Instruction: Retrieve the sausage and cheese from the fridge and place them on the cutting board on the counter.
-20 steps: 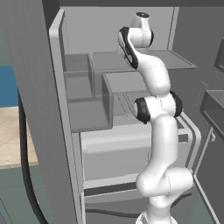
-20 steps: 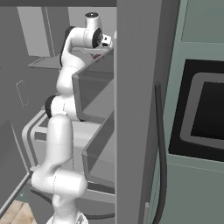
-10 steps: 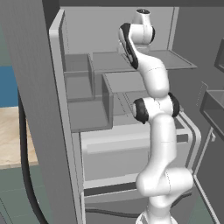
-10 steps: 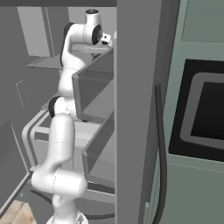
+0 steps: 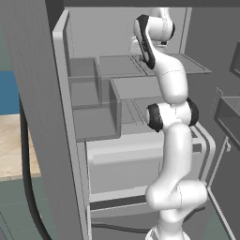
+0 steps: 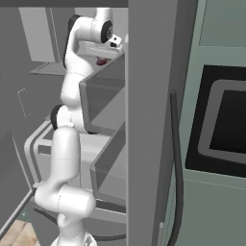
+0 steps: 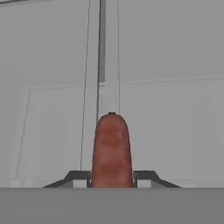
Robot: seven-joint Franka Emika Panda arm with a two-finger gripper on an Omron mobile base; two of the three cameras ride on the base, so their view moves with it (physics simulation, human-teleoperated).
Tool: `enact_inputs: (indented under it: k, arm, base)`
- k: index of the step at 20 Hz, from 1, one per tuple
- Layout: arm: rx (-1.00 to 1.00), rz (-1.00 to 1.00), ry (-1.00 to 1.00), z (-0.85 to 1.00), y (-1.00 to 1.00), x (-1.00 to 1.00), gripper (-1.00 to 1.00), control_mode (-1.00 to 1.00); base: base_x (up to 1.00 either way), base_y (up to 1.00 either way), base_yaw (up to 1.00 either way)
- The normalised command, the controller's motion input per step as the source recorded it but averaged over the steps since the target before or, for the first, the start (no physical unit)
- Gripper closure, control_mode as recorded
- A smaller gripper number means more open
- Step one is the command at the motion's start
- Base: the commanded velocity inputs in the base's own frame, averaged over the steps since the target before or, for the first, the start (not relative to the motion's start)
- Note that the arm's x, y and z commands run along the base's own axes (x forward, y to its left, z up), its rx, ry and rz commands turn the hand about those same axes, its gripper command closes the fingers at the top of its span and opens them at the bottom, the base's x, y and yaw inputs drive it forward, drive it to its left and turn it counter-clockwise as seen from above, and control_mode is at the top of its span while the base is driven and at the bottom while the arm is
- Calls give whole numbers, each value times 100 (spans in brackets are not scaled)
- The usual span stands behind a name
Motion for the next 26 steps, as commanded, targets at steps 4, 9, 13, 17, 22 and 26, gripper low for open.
enact_inputs:
  k: [4, 9, 13, 17, 22, 26]
  arm:
    - [0, 0, -49, -100, 15, -100, 100, -100]
    - [0, -1, -43, -73, 2, -100, 100, -100]
    - [0, 0, -40, -76, 0, -100, 100, -100]
    - [0, -2, -25, 31, 0, -100, 100, -100]
    - [0, -4, -4, 92, 0, -100, 100, -100]
    - [0, -3, 4, 64, 0, -96, 100, -100]
  base:
    - [0, 0, 0]
    - [0, 0, 0]
    - [0, 0, 0]
    - [0, 0, 0]
    - [0, 0, 0]
    - [0, 0, 0]
